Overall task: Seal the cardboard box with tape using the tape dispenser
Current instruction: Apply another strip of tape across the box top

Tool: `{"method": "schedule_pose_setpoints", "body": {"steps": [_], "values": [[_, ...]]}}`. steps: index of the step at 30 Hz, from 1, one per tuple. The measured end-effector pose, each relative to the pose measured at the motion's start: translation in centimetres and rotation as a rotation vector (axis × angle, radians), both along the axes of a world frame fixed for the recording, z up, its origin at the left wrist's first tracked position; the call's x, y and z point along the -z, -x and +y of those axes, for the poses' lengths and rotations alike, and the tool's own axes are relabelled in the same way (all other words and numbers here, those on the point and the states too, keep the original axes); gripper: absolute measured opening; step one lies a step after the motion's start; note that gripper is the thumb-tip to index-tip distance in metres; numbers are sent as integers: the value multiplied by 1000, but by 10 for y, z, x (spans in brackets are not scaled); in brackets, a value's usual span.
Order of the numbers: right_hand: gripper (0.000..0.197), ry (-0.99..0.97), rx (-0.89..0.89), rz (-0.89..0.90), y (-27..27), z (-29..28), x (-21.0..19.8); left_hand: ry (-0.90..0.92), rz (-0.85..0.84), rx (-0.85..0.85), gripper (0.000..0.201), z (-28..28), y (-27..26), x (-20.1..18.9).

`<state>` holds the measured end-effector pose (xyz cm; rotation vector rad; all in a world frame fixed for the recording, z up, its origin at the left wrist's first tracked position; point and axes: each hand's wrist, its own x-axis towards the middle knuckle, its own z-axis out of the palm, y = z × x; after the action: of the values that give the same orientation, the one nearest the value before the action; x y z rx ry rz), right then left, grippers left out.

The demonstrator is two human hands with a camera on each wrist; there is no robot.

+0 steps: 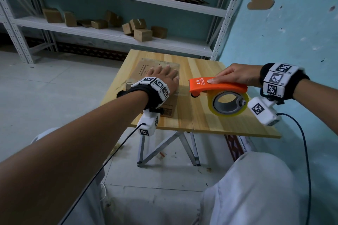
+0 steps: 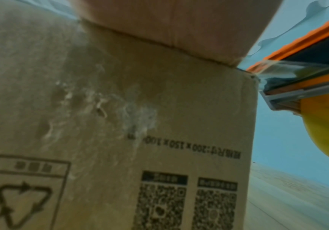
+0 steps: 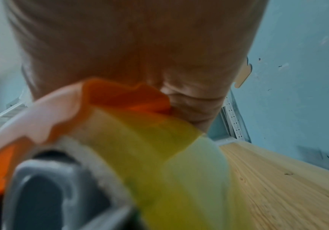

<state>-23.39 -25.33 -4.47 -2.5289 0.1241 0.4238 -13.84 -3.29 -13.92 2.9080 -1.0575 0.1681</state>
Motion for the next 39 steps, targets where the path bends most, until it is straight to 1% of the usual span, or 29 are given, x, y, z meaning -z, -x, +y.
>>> {"method": "schedule_pose_setpoints", "body": {"steps": [3, 8, 11, 17, 21, 26, 32, 36, 39], "values": [[42, -3, 14, 5, 0, -1, 0, 3, 4, 0, 44, 1, 2, -1], [47, -11, 17, 2, 2, 0, 2, 26, 3, -12, 42, 0, 2, 0], [40, -8, 15, 3, 1, 0, 0, 45, 12, -29, 42, 0, 1, 0], [36, -7, 25, 9, 1, -1, -1, 66, 20, -50, 43, -1, 2, 0], [38, -18, 27, 9, 1, -1, 0, 40, 9, -33, 42, 0, 4, -1], [35, -10, 25, 1, 3, 0, -1, 25, 12, -22, 43, 2, 6, -2], [40, -10, 26, -2, 3, 0, -1, 96, 87, -82, 47, 0, 7, -4], [37, -15, 35, 3, 4, -1, -2, 104, 103, -81, 47, 0, 8, -5], [36, -19, 35, 7, 3, -1, -1, 61, 64, -42, 43, 1, 8, -5]]}}
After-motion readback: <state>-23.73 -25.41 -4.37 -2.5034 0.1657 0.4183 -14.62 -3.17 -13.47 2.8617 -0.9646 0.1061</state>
